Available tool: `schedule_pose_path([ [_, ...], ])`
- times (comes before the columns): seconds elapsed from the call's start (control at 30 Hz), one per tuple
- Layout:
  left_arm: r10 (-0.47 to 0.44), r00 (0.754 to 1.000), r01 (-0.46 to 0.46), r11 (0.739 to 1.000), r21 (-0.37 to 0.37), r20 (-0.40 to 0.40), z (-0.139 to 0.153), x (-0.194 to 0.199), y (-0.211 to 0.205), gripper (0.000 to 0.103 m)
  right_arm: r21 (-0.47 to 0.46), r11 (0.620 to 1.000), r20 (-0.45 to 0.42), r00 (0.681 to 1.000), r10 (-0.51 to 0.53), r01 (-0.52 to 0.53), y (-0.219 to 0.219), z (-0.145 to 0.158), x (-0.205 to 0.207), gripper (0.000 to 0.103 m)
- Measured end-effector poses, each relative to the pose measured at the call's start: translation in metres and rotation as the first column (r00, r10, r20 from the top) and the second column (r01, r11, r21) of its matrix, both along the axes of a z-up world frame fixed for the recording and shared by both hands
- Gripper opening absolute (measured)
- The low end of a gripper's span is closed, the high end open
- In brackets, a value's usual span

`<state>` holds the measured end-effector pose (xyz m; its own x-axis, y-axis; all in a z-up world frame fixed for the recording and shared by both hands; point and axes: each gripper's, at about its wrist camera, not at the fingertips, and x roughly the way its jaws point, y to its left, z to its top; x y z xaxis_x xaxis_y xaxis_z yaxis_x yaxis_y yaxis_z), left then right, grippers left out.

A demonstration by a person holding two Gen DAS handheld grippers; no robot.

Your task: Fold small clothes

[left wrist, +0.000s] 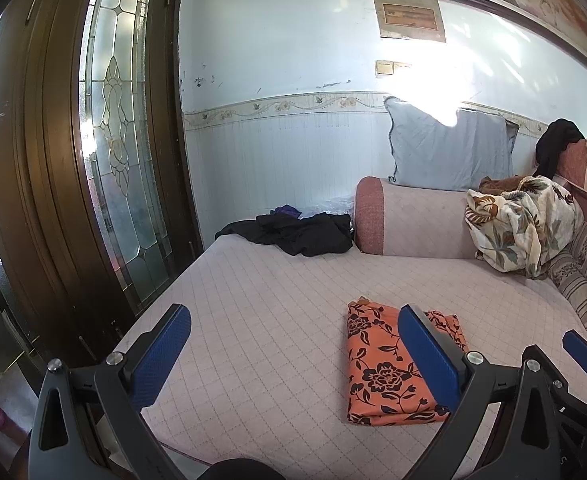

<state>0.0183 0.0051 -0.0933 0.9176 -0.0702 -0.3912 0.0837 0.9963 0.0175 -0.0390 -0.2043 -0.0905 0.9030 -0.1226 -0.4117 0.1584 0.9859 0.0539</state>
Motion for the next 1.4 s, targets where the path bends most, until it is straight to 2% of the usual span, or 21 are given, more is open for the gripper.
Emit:
schedule_pose_path([
  [1.4, -0.012, 0.999, 0.012, 1.0, -0.012, -0.035, -0.013, 0.011, 0.006, 0.103, 0.003, 1.0, -0.038, 0.999, 0.007, -0.007, 0.003, -0.011, 0.011, 0.067],
])
